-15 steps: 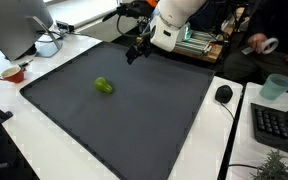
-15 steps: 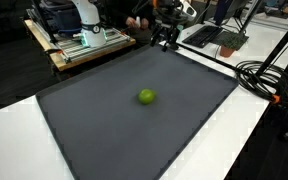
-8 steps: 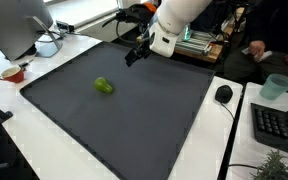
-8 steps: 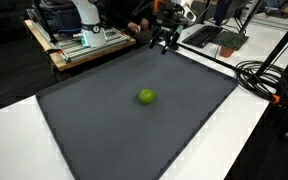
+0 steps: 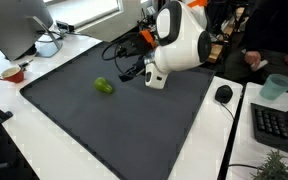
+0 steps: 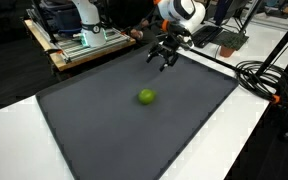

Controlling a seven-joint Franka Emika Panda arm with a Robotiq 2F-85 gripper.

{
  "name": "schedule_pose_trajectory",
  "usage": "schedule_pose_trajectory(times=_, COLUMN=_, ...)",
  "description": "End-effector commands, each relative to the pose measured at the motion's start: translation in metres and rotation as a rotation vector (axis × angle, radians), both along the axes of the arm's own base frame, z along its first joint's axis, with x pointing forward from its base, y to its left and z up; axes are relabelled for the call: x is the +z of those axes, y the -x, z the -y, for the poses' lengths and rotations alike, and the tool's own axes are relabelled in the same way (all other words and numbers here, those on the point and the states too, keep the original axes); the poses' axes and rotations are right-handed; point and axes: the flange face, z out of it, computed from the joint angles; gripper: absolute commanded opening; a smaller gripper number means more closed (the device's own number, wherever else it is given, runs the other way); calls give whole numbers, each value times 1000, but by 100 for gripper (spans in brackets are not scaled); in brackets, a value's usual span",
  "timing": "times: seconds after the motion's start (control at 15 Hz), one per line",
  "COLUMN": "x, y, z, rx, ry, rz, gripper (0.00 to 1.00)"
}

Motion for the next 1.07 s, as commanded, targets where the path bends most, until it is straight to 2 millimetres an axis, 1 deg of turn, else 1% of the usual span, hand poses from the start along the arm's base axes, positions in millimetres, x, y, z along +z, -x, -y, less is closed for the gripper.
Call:
schedule_pose_trajectory(times=0.0, x=-16, y=-33, z=-2, rx=37, ry=40, rz=24, gripper=100)
schedule_pose_trajectory(times=0.07, x=-17, y=-39, z=2, rx=20, ry=-10, rz=32, gripper=100)
schedule_pose_trajectory(times=0.13, x=-16, y=-21, z=-3, rx=18, ry=10, rz=17, gripper=100)
schedule_pose_trajectory(times=0.27, x=-19, y=-31, z=0, rx=8, ry=-4, rz=28, gripper=100)
schedule_pose_trajectory(times=0.4, x=-18, y=-34, z=2, rx=3, ry=-6, rz=33, gripper=100)
schedule_pose_trajectory(times=0.53, x=-29, y=-38, z=7, rx=-15, ry=33, rz=74, gripper=100)
schedule_pose_trajectory(times=0.93, x=-60, y=-42, z=34, rx=-53, ry=77, rz=89, gripper=100)
schedule_pose_trajectory(times=1.0, x=-52, y=-34, z=27, rx=-47, ry=47, rz=64, gripper=100)
